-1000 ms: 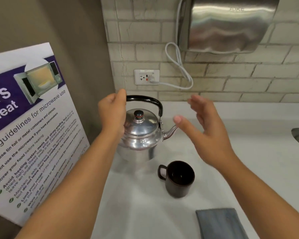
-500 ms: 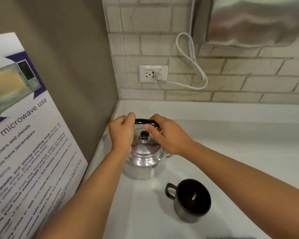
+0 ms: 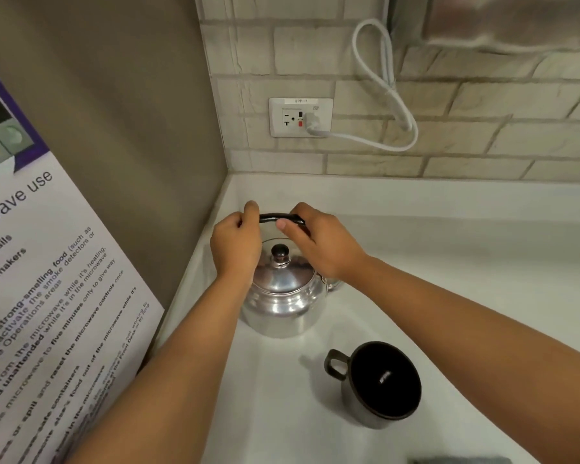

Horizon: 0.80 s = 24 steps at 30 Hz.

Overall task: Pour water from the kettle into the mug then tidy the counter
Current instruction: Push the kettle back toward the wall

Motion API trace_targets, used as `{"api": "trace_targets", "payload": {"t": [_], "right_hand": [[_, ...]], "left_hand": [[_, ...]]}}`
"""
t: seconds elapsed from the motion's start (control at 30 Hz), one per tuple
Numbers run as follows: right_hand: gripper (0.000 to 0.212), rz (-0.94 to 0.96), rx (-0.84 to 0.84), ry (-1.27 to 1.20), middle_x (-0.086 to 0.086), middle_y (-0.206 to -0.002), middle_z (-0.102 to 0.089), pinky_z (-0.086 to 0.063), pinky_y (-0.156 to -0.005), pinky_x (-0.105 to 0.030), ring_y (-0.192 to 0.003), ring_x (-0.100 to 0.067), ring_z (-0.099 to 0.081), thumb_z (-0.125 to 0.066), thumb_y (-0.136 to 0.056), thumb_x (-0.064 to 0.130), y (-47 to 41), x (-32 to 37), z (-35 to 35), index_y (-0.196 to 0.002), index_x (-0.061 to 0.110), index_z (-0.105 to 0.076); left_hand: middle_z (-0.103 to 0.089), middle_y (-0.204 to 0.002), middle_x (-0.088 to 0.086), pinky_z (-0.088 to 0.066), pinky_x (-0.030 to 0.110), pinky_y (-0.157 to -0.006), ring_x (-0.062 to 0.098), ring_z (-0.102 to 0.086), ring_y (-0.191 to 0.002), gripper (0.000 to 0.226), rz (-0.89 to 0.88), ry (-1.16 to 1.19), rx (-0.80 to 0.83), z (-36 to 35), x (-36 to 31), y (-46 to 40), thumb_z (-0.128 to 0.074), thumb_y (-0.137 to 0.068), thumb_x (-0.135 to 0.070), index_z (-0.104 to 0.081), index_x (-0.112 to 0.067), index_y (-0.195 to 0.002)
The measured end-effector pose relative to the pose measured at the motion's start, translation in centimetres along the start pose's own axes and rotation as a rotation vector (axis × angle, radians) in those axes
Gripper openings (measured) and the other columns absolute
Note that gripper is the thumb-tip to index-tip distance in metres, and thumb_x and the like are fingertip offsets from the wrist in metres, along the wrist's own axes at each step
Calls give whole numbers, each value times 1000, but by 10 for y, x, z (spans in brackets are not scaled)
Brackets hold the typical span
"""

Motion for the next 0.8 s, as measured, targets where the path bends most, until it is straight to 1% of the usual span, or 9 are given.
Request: {"api": "trace_targets", "payload": {"t": [0.07,0.17,0.23,0.33,0.4,0.5,0.67,0.73,0.8], "right_hand": [[37,-9,-1,54,2,-62,-55,-43,-56,-37,-56,-17,-52,-42,-96,49,-8,-5,-1,-87,14,-52],[37,-46,21,133,5,-61,-50,-36,-52,-33,-56,-14,-48,-39,-97,50,-19,-17,-5,-82,17,-46],[36,-78,51,167,6,-63,-48,-33,-52,-32,-59,-16,-48,-38,-98,47,-24,-25,-9,-85,15,-45],[36,-124,118,166,3,-68,-50,-35,-59,-34,-66,-22,-50,-37,-99,42,-29,-37,-16,-94,9,-47],[36,-159,166,163,-1,-72,-52,-38,-63,-36,-70,-24,-52,-36,-100,41,-32,-44,-21,-96,7,-46],[35,-234,251,157,-5,-80,-56,-38,-66,-35,-76,-25,-53,-36,-100,41,-36,-56,-30,-96,8,-47],[34,-320,330,134,-2,-80,-57,-35,-60,-26,-82,-23,-54,-37,-99,44,-40,-68,-36,-91,14,-49],[40,-322,360,185,-8,-95,-62,-39,-70,-31,-90,-26,-55,-36,-98,47,-39,-65,-33,-100,11,-53],[51,-320,335,245,-15,-118,-60,-43,-86,-37,-105,-30,-56,-37,-97,50,-36,-57,-25,-121,7,-51]], "left_hand": [[-62,-65,10,-39,30,-54,22,-53,-60,58,-66,-170,-9,-2,-3,-7,-46,-91,-51,-62,1,-71],[-53,-53,5,-30,29,-45,21,-47,-51,61,-144,-355,21,-8,-6,-25,-43,-93,-53,-50,-7,-53],[-51,-52,3,-28,28,-45,22,-46,-50,59,-89,-455,120,-16,-1,-39,-44,-91,-53,-48,-10,-51],[-65,-65,6,-36,26,-49,24,-54,-54,56,32,-542,243,-26,12,-55,-48,-85,-53,-69,-4,-70],[-67,-68,4,-37,25,-47,22,-55,-53,52,100,-570,282,-29,20,-60,-51,-81,-52,-72,-4,-77],[-69,-76,6,-35,24,-46,22,-57,-56,42,156,-619,332,-35,30,-60,-52,-79,-45,-69,-7,-78],[-58,-69,5,-33,26,-45,21,-52,-56,38,179,-701,373,-38,35,-56,-49,-86,-45,-51,-11,-69],[-58,-75,6,-34,28,-48,23,-54,-62,50,143,-763,379,-37,28,-55,-44,-90,-54,-51,-8,-73],[-63,-92,11,-40,30,-57,30,-60,-79,58,79,-817,338,-32,14,-52,-36,-92,-60,-58,-6,-87]]}}
Point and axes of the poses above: each hand's wrist, its own y-axis away from the middle knuckle, its own z-axis out of the back of the hand, x = y × z, the point moved 5 cm from there along -y, towards the middle knuckle
